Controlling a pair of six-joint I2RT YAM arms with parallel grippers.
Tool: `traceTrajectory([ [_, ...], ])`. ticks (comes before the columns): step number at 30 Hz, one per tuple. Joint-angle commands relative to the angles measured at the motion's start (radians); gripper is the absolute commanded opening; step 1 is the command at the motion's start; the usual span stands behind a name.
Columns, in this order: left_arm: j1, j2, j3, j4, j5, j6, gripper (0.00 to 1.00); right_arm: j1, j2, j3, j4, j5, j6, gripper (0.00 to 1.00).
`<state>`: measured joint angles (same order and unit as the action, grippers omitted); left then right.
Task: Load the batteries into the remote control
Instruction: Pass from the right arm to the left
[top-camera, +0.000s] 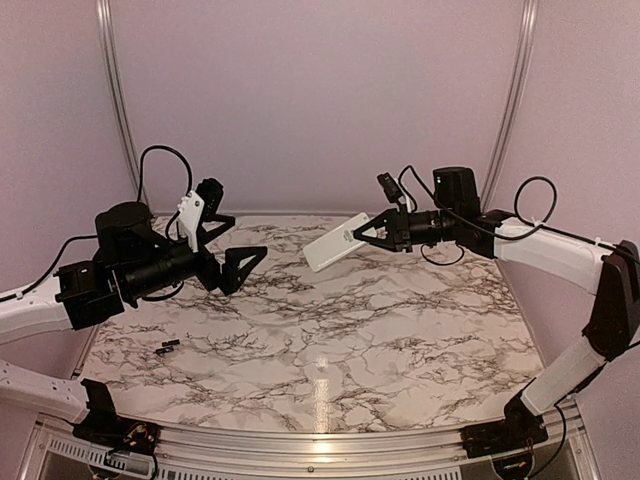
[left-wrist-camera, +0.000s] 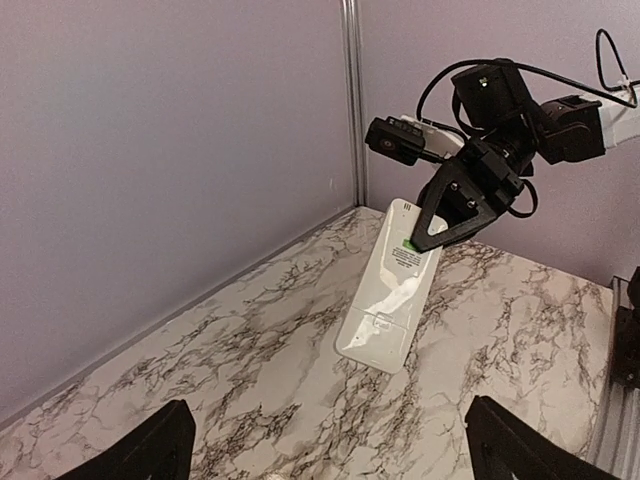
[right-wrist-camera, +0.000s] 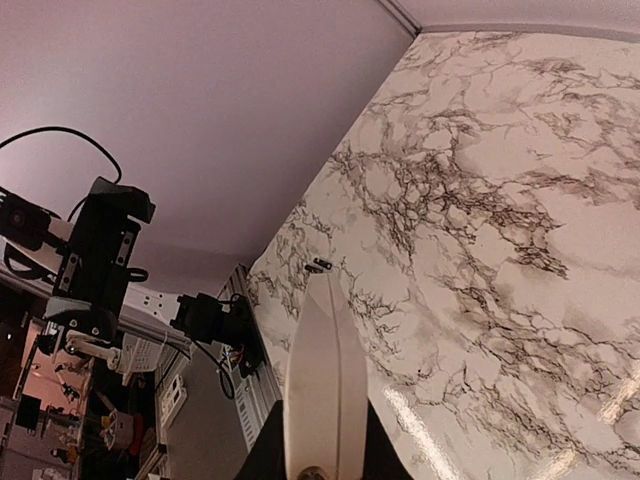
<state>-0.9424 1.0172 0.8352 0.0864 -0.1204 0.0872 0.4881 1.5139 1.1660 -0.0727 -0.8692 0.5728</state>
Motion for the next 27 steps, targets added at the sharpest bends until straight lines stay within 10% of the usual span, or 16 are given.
traceTrajectory([
  [1, 0.079, 0.015, 0.019, -0.108, 0.376, -0.259, 0.99, 0.014, -0.013, 0.067, -0.081, -0.076, -0.149, 0.00],
  [11, 0.128, 0.146, 0.074, -0.084, 0.683, -0.300, 0.97, 0.137, 0.034, 0.177, -0.265, -0.151, -0.358, 0.00],
  [27, 0.128, 0.299, 0.130, -0.117, 0.797, -0.300, 0.55, 0.231, 0.087, 0.268, -0.400, -0.225, -0.489, 0.00],
])
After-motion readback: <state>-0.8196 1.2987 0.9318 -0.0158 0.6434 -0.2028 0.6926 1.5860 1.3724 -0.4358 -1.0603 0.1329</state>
